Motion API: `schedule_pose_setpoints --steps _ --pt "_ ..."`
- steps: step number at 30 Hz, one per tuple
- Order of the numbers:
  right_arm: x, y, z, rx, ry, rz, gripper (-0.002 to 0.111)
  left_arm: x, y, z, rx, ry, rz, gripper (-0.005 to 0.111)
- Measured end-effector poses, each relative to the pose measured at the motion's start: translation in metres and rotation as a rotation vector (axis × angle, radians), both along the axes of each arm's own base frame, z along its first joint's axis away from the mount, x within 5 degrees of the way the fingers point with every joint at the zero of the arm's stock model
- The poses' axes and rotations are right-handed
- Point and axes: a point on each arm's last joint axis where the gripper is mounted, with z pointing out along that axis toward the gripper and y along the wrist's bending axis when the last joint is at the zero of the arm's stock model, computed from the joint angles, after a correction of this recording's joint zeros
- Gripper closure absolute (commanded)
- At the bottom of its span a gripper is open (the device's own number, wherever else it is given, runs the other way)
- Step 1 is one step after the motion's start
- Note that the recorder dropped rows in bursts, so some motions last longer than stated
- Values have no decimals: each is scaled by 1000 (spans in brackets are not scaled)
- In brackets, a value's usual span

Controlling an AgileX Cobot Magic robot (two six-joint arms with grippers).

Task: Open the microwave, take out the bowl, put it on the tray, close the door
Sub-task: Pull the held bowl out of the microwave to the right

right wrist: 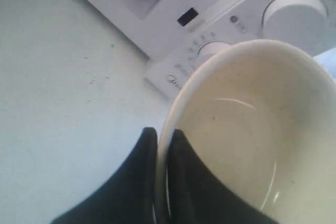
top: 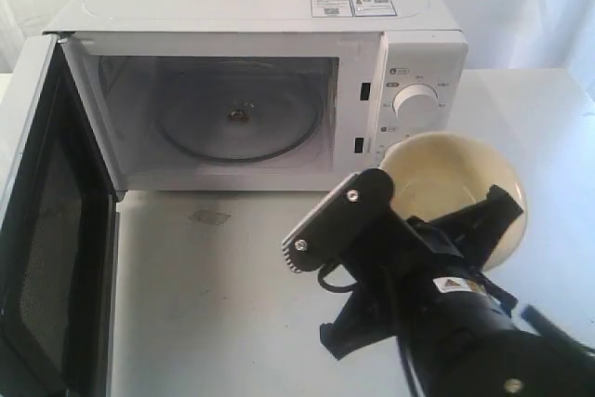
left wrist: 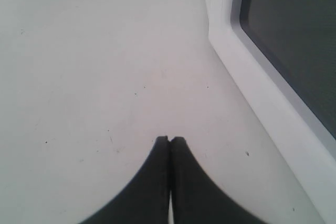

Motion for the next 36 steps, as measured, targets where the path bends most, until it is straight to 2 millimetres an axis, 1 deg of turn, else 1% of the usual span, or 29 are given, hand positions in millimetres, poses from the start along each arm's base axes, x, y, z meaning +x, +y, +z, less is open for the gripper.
schedule_pose_setpoints --steps 3,5,7,10,11,12,13,14,15,16,17,19,21,24,27,33,36 --pt "-8 -13 8 233 37 0 108 0 0 0 0 0 0 107" --pt "-10 -21 20 340 30 -7 108 0 0 0 0 0 0 107" --pt "-12 -27 31 417 22 10 108 0 0 0 0 0 0 107" --pt "-20 -33 48 529 18 83 108 0 0 0 0 0 0 107" --pt "-27 -35 61 599 21 172 108 0 0 0 0 0 0 107" --pt "-30 -35 65 624 22 211 108 0 0 0 0 0 0 107" --pt "-39 -38 77 688 19 303 108 0 0 0 0 0 0 107" --pt "-43 -39 82 716 16 343 108 0 0 0 0 0 0 107" --pt "-51 -41 91 764 14 423 108 0 0 0 0 0 0 107" --pt "-54 -42 94 783 16 453 108 0 0 0 0 0 0 107" --pt "-60 -40 98 816 28 528 108 0 0 0 0 0 0 107" --pt "-67 -37 101 835 50 613 108 0 0 0 0 0 0 107" --pt "-68 -32 98 818 67 655 108 0 0 0 0 0 0 107" --pt "-71 -25 88 778 109 714 108 0 0 0 0 0 0 107" --pt "-74 -22 85 769 132 760 108 0 0 0 0 0 0 107" --pt "-74 -23 79 739 132 765 108 0 0 0 0 0 0 107" --pt "-67 -26 72 690 116 686 108 0 0 0 0 0 0 107"
